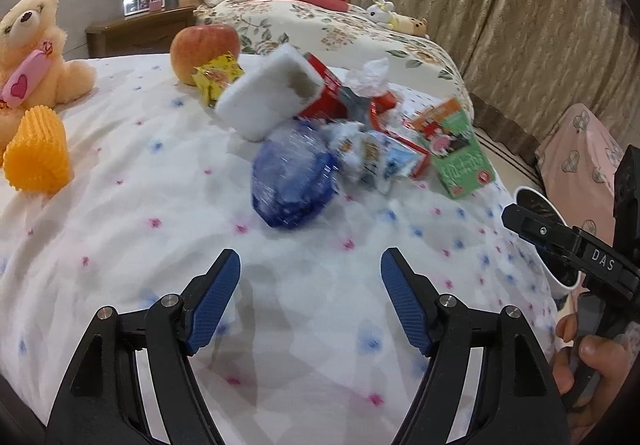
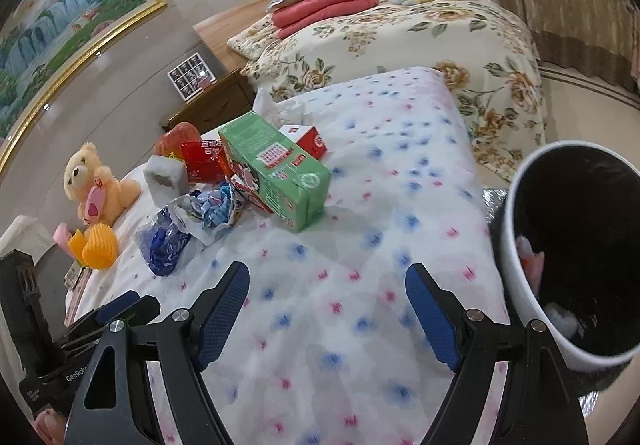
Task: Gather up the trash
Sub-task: 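Grasp the blue plastic bag with the left gripper while the right grasps the green juice carton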
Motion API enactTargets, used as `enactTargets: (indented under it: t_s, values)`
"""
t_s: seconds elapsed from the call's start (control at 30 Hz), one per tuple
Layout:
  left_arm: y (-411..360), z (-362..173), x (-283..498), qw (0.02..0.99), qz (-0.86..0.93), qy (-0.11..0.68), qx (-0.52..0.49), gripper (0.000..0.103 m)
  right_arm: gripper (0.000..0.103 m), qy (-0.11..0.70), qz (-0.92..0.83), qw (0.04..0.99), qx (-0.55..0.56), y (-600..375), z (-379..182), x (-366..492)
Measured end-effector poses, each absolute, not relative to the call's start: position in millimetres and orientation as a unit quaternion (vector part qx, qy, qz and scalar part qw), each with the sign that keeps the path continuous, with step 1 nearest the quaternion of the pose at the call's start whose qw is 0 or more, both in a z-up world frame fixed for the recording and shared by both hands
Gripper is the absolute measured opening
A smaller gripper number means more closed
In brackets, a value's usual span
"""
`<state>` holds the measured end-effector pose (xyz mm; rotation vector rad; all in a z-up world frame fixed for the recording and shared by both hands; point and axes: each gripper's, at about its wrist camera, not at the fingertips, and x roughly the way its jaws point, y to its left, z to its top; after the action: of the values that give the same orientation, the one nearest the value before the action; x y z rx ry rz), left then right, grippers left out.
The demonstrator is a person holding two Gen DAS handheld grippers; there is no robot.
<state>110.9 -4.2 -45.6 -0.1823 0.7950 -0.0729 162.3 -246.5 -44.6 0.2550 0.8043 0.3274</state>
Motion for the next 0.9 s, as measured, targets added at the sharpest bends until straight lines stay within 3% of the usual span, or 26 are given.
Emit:
enactTargets:
  t_s: [0.57, 0.6, 0.67, 0.7, 0.77, 0.83, 0.9]
  values:
    - [14.8, -43.7, 159.0, 0.919, -0.027, 0.383, -0.088, 0.078, 0.082, 0.392, 0.203, 0.893, 0.083, -217.7, -43.9, 217.9]
    - [15.3, -44.8, 159.4, 0.918, -0.029, 0.385, -0.090, 0.075, 0.082, 0.393, 0.203, 0.893, 0.083, -217.0, -44.7, 219.6]
    - [14.9, -46.6, 160.9, 0.916, -0.039, 0.390, -0.091, 0.061, 0.081, 0.394, 0.202, 0.893, 0.081, -215.6, -46.2, 220.8]
    - [14.0, -47.5, 161.7, 0.914, -0.044, 0.393, -0.091, 0.051, 0.079, 0.394, 0.203, 0.893, 0.080, -214.4, -46.9, 220.7]
    - [11.0, -47.7, 161.3, 0.914, -0.055, 0.394, -0.085, 0.047, 0.050, 0.396, 0.207, 0.892, 0.075, -211.9, -48.3, 218.7]
    - [9.1, -45.3, 157.9, 0.916, -0.058, 0.388, -0.081, 0.042, 0.041, 0.399, 0.213, 0.888, 0.078, -213.0, -49.8, 217.4]
    - [8.0, -44.3, 153.5, 0.918, -0.058, 0.385, -0.079, 0.038, 0.039, 0.397, 0.212, 0.889, 0.081, -214.4, -49.6, 212.3]
